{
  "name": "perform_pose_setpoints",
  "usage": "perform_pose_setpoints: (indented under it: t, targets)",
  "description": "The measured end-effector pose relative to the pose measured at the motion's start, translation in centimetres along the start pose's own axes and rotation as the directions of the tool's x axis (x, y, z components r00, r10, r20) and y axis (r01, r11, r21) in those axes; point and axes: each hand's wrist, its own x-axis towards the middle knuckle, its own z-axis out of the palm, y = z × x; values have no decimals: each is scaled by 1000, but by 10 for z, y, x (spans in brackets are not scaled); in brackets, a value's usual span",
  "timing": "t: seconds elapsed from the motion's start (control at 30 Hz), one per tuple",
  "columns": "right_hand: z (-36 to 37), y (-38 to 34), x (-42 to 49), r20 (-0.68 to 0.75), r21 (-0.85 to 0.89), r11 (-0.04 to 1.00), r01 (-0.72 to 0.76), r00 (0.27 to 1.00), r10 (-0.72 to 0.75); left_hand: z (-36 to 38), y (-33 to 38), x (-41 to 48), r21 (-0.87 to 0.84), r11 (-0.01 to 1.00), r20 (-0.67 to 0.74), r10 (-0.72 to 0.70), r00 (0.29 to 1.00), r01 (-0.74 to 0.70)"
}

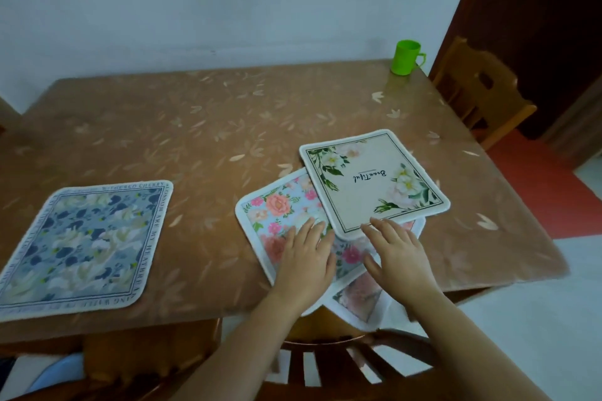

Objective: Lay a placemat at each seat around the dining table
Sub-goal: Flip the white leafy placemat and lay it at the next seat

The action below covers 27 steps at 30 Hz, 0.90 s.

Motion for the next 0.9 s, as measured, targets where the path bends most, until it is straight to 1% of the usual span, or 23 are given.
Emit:
perform_pose_setpoints:
  t: [0.1,0.23,0.3,0.47,0.67,0.8,0.9]
  targets:
    - [12,28,11,35,0,999,35,999,-35,20,10,20,8,1000,17,-23,1000,23]
    - [31,58,28,59,7,996,86,995,-86,47,20,41,77,997,-1,-16,1000,16]
    - [41,73,35,62,22,995,96,993,-97,61,22,48,66,998,-3,-24,1000,24]
    - [67,100,48,71,62,993,98,992,-103,88,20,63,100,995,-2,-19,1000,19]
    - [85,116,59,66,139,985,101,992,-111,106,19,76,35,999,10,-37,999,37]
    - [87,124,64,64,199,973,119,989,-134,115,22,83,-38,998,7,-54,999,54]
    - [87,130,67,38,273,952,138,987,-154,118,25,87,-116,988,-6,-99,995,98]
